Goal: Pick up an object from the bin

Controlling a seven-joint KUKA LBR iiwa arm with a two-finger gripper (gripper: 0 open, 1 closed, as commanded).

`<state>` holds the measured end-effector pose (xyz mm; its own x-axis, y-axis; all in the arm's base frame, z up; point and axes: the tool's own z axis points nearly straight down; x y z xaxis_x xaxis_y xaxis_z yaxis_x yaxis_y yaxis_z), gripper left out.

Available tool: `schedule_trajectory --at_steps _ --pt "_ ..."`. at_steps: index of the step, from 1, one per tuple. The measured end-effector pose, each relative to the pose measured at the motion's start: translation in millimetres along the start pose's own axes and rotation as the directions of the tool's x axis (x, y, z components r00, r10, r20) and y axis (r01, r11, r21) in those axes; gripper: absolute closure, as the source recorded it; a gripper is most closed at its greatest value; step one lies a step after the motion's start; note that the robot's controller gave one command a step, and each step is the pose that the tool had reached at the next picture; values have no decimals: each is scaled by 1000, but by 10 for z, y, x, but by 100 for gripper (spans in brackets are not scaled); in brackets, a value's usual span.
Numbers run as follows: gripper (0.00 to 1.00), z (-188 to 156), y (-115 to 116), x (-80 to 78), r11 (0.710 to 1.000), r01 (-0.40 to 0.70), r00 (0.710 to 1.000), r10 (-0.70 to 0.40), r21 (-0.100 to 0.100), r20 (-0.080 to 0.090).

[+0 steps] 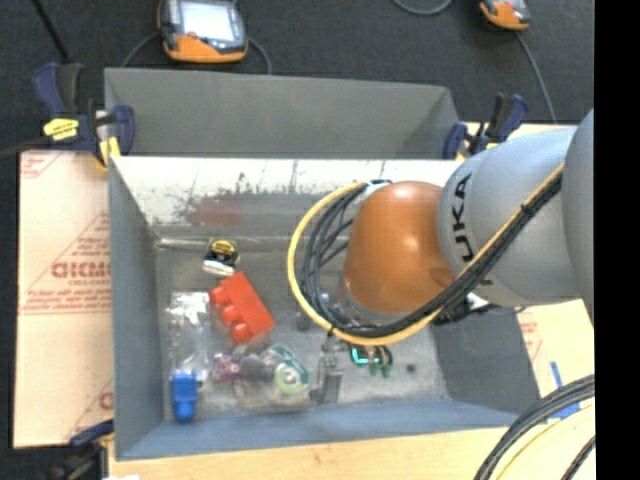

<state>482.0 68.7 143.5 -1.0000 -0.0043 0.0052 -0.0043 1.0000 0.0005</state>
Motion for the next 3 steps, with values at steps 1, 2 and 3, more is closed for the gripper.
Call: schedule_trajectory --at_steps 1,2,3 --pt "0 730 519 -156 998 56 998 -55 -2 17" --pt "100 727 502 -136 999 50 999 -50 -1 10" --pt "100 -142 961 -83 998 57 998 -57 -4 15"
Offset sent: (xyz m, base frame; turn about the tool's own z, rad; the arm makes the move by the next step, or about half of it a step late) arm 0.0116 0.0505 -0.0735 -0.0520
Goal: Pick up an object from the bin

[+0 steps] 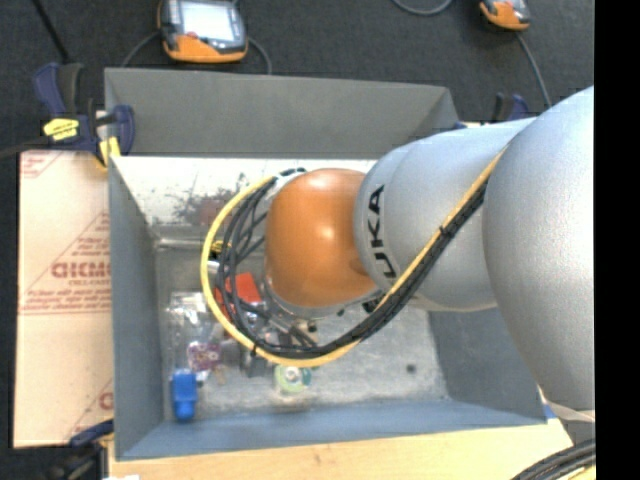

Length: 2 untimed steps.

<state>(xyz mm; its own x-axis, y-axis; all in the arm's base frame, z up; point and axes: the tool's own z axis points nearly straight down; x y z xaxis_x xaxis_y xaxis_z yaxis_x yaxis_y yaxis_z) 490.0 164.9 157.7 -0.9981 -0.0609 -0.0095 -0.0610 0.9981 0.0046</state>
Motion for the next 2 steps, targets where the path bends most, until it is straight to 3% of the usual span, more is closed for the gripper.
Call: schedule_trajectory --at_steps 1,2 --pt "100 -691 46 -139 1000 4 1000 -4 1 2" --pt "100 -295 -489 -173 996 -90 996 90 7 -9"
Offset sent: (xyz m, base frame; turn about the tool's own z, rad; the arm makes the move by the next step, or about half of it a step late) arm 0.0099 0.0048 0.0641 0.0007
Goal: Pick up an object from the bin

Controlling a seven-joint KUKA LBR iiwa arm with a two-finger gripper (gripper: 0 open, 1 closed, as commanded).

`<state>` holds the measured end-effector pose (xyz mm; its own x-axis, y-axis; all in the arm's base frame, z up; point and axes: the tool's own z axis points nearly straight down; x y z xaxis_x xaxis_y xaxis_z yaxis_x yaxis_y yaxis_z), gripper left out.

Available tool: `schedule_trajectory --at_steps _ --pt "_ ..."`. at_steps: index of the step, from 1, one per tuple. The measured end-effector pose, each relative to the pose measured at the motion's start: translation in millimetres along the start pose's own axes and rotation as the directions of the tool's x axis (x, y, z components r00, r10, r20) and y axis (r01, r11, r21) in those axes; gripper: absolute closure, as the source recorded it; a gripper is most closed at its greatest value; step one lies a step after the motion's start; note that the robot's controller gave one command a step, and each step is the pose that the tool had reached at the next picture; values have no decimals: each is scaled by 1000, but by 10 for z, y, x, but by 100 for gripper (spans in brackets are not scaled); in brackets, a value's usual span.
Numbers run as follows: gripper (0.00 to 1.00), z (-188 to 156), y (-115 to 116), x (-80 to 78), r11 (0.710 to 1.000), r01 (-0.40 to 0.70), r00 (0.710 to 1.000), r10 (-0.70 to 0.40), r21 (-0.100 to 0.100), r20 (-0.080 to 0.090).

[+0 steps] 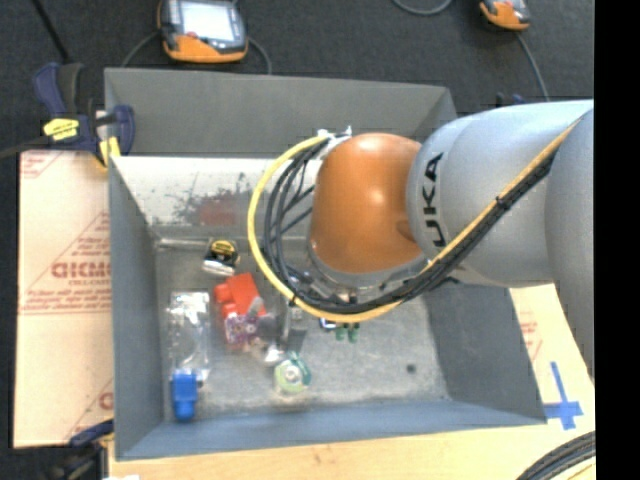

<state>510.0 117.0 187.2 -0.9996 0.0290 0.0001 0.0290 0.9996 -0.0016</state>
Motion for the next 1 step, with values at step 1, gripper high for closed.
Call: schedule_trajectory --at_steps 1 --pt "100 -621 -6 37 1000 -2 1000 2 -4 9"
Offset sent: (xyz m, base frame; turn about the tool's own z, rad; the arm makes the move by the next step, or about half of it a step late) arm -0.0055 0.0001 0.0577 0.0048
